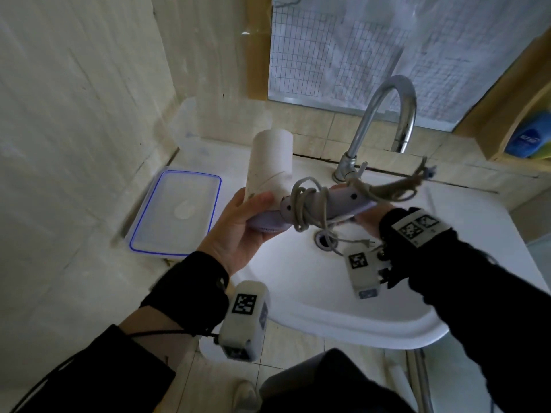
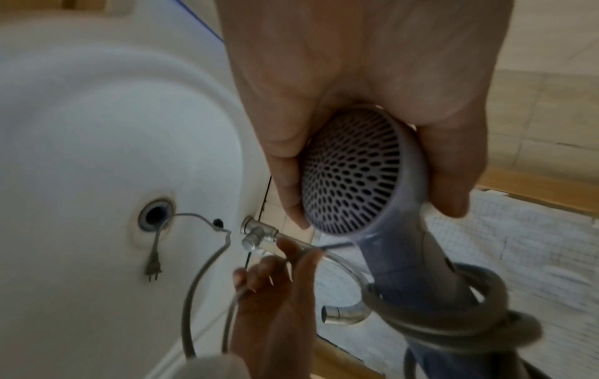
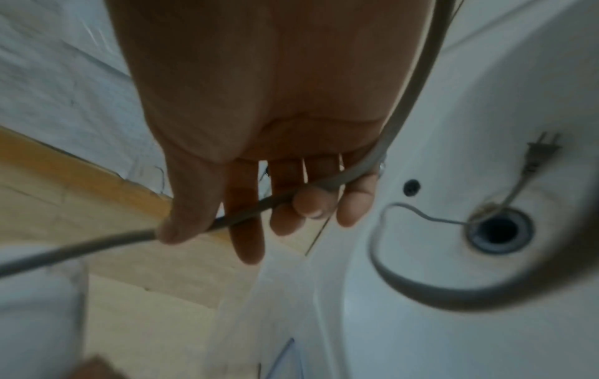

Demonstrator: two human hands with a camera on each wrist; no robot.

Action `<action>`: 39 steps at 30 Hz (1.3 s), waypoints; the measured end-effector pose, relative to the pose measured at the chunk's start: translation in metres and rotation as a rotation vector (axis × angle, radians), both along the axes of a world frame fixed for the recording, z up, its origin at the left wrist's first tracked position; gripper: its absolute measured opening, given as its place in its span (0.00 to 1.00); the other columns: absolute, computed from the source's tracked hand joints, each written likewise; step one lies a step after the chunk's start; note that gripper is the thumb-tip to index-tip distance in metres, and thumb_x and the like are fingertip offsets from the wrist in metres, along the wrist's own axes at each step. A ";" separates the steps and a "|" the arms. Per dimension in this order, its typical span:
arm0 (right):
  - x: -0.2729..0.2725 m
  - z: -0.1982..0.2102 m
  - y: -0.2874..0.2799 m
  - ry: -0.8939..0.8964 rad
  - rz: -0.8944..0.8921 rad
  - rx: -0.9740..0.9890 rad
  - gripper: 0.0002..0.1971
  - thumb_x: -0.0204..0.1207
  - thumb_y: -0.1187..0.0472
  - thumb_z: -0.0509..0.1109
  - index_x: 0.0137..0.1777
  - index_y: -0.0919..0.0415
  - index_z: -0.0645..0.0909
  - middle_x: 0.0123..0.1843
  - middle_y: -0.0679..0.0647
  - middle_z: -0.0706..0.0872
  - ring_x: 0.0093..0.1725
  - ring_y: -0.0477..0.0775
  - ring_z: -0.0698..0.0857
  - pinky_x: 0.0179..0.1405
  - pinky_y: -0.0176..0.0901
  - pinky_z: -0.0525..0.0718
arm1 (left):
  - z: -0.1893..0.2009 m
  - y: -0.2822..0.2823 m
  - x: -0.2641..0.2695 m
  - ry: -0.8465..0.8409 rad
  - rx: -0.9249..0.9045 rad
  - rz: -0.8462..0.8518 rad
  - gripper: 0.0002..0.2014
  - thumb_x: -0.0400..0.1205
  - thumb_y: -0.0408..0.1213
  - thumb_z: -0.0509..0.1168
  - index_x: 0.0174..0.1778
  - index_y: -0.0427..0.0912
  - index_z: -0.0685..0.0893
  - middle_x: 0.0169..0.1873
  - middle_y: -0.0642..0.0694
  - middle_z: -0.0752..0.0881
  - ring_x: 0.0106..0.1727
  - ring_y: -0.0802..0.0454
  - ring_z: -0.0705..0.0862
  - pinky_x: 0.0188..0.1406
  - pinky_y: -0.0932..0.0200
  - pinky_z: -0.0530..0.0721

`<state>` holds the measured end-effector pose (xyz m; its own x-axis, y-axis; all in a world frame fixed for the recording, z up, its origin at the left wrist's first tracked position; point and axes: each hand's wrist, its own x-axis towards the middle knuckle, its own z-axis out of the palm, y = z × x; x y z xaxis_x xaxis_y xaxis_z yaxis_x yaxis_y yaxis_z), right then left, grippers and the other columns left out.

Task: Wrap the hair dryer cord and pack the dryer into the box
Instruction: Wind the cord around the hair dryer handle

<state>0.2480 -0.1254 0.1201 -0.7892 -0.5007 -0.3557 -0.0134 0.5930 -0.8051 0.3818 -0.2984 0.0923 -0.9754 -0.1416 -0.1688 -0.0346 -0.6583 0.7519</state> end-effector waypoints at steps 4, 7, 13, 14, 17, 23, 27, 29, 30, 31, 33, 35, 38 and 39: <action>0.027 -0.028 -0.012 -0.051 -0.004 0.064 0.15 0.80 0.62 0.62 0.30 0.58 0.78 0.25 0.55 0.76 0.24 0.51 0.72 0.24 0.37 0.74 | 0.004 0.010 -0.007 -0.091 -0.083 0.171 0.37 0.64 0.40 0.75 0.69 0.30 0.73 0.55 0.35 0.86 0.55 0.42 0.86 0.52 0.46 0.86; 0.041 -0.044 -0.014 -0.064 0.065 0.090 0.18 0.80 0.49 0.61 0.32 0.54 0.83 0.22 0.55 0.76 0.18 0.49 0.71 0.19 0.36 0.73 | 0.003 0.010 -0.011 -0.153 -0.184 0.300 0.39 0.63 0.38 0.77 0.69 0.32 0.71 0.58 0.33 0.85 0.55 0.39 0.87 0.49 0.46 0.86; 0.060 -0.048 -0.013 -0.037 0.229 0.217 0.12 0.79 0.52 0.63 0.38 0.55 0.83 0.22 0.51 0.77 0.12 0.40 0.70 0.18 0.33 0.74 | -0.003 0.005 -0.010 -0.211 -0.390 0.450 0.38 0.55 0.44 0.78 0.61 0.41 0.73 0.50 0.43 0.87 0.48 0.46 0.88 0.48 0.51 0.87; 0.062 -0.048 -0.012 -0.032 0.266 0.230 0.09 0.78 0.54 0.64 0.40 0.55 0.83 0.23 0.51 0.78 0.11 0.40 0.70 0.18 0.33 0.74 | -0.004 0.004 -0.010 -0.215 -0.441 0.470 0.38 0.55 0.44 0.78 0.61 0.41 0.73 0.50 0.43 0.86 0.48 0.46 0.87 0.48 0.50 0.87; 0.067 -0.043 -0.010 -0.024 0.372 0.270 0.04 0.75 0.59 0.66 0.41 0.55 0.82 0.24 0.51 0.79 0.11 0.38 0.72 0.19 0.33 0.75 | -0.006 -0.001 -0.009 -0.207 -0.611 0.498 0.33 0.59 0.42 0.77 0.59 0.44 0.73 0.50 0.46 0.85 0.48 0.49 0.86 0.46 0.56 0.86; 0.066 -0.029 -0.006 0.024 0.460 0.339 0.07 0.75 0.62 0.66 0.36 0.53 0.79 0.24 0.51 0.80 0.10 0.38 0.73 0.18 0.31 0.76 | -0.007 -0.006 -0.004 -0.163 -0.838 0.460 0.32 0.60 0.44 0.77 0.58 0.50 0.72 0.51 0.52 0.83 0.48 0.54 0.85 0.34 0.72 0.81; 0.064 -0.020 -0.006 0.002 0.490 0.350 0.09 0.74 0.64 0.66 0.33 0.54 0.79 0.23 0.52 0.79 0.10 0.40 0.73 0.16 0.30 0.74 | -0.003 -0.004 -0.002 -0.154 -0.931 0.439 0.31 0.65 0.39 0.80 0.58 0.52 0.70 0.45 0.60 0.79 0.44 0.62 0.82 0.30 0.76 0.79; 0.062 -0.016 -0.005 0.003 0.516 0.378 0.08 0.73 0.66 0.66 0.34 0.56 0.79 0.22 0.52 0.78 0.10 0.40 0.73 0.17 0.31 0.75 | -0.001 -0.001 -0.001 -0.150 -0.978 0.428 0.31 0.64 0.40 0.79 0.57 0.54 0.69 0.44 0.62 0.79 0.44 0.64 0.81 0.31 0.73 0.81; 0.061 -0.013 -0.005 0.005 0.533 0.394 0.08 0.72 0.67 0.66 0.33 0.56 0.78 0.21 0.53 0.79 0.11 0.41 0.73 0.19 0.34 0.77 | -0.001 0.001 -0.001 -0.150 -0.995 0.425 0.31 0.64 0.41 0.79 0.56 0.55 0.70 0.44 0.62 0.79 0.43 0.65 0.81 0.32 0.72 0.81; 0.060 -0.012 -0.005 0.013 0.553 0.412 0.09 0.71 0.67 0.66 0.32 0.56 0.77 0.21 0.53 0.80 0.14 0.45 0.76 0.23 0.37 0.81 | 0.000 0.002 -0.001 -0.146 -1.007 0.422 0.31 0.63 0.41 0.79 0.56 0.55 0.70 0.43 0.62 0.79 0.42 0.65 0.81 0.32 0.72 0.81; 0.058 -0.006 -0.006 0.055 0.602 0.470 0.09 0.68 0.67 0.66 0.30 0.55 0.76 0.26 0.56 0.83 0.24 0.54 0.82 0.34 0.46 0.84 | 0.001 0.005 -0.001 -0.130 -1.031 0.404 0.31 0.64 0.37 0.80 0.55 0.55 0.70 0.42 0.62 0.79 0.41 0.65 0.81 0.31 0.75 0.79; 0.054 0.004 -0.006 0.167 0.676 0.581 0.08 0.66 0.67 0.67 0.30 0.53 0.75 0.33 0.53 0.84 0.34 0.55 0.82 0.36 0.44 0.81 | 0.000 0.006 -0.002 -0.105 -1.070 0.379 0.31 0.63 0.36 0.80 0.55 0.55 0.70 0.44 0.58 0.80 0.43 0.62 0.82 0.30 0.75 0.79; 0.050 0.026 -0.003 0.383 0.788 0.749 0.08 0.67 0.65 0.68 0.33 0.51 0.75 0.40 0.50 0.81 0.41 0.53 0.79 0.38 0.41 0.74 | 0.003 0.006 -0.001 -0.072 -1.152 0.321 0.31 0.61 0.41 0.80 0.54 0.55 0.70 0.48 0.52 0.81 0.46 0.53 0.82 0.33 0.68 0.81; 0.049 0.034 -0.001 0.438 0.808 0.784 0.05 0.68 0.64 0.67 0.38 0.53 0.78 0.41 0.50 0.81 0.42 0.54 0.78 0.38 0.41 0.74 | 0.004 0.005 -0.001 -0.066 -1.182 0.296 0.30 0.60 0.42 0.79 0.53 0.55 0.70 0.48 0.52 0.81 0.46 0.51 0.81 0.34 0.67 0.80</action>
<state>0.2974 -0.1269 0.1543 -0.4774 -0.6736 -0.5643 -0.7879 0.6125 -0.0646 0.3806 -0.2935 0.0958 -0.8737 -0.4568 0.1671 -0.0597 0.4416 0.8952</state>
